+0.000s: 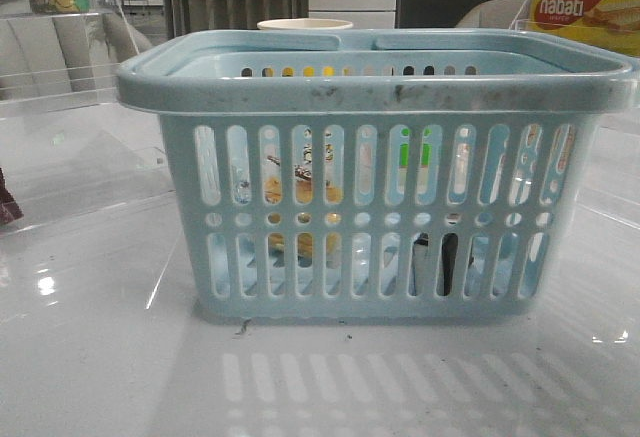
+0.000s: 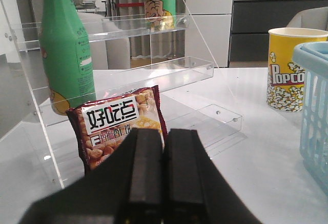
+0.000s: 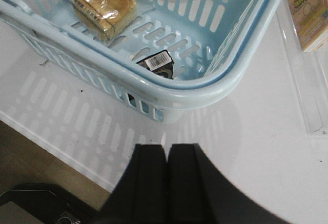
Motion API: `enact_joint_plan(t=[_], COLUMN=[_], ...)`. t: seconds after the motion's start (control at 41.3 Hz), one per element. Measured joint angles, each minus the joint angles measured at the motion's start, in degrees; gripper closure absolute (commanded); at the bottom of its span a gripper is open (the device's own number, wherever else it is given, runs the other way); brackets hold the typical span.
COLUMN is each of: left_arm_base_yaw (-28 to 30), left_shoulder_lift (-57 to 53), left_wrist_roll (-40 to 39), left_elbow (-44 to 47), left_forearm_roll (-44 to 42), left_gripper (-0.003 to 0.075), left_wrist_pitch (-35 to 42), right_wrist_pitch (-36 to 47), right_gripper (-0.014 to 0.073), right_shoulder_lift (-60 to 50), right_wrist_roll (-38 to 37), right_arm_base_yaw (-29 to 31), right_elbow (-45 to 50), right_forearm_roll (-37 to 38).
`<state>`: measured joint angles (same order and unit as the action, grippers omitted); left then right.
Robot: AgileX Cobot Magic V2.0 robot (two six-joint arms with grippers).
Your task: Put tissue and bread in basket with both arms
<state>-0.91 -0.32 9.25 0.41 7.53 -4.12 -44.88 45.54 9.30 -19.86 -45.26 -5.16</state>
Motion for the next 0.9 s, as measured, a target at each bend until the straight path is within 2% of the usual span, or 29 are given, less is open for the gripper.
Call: enact_joint_plan(t=[0.8, 0.897], left_arm_base_yaw=[0.0, 0.0], left_shoulder_lift=[0.0, 0.0], left_wrist_roll=[0.0, 0.0], left_elbow=[0.0, 0.0], left_forearm_roll=[0.0, 0.0], left_gripper=[0.0629, 0.0629], left_wrist_pitch=[0.0, 0.0], right_wrist_pitch=[0.0, 2.7], right_gripper=[0.0566, 0.0566], right_shoulder_lift=[-0.5, -3.1], right_wrist_roll=[0.0, 0.0], right_arm_base_yaw=[0.0, 2.1], right_elbow=[0.4, 2.5], right_forearm_roll=[0.0, 0.0])
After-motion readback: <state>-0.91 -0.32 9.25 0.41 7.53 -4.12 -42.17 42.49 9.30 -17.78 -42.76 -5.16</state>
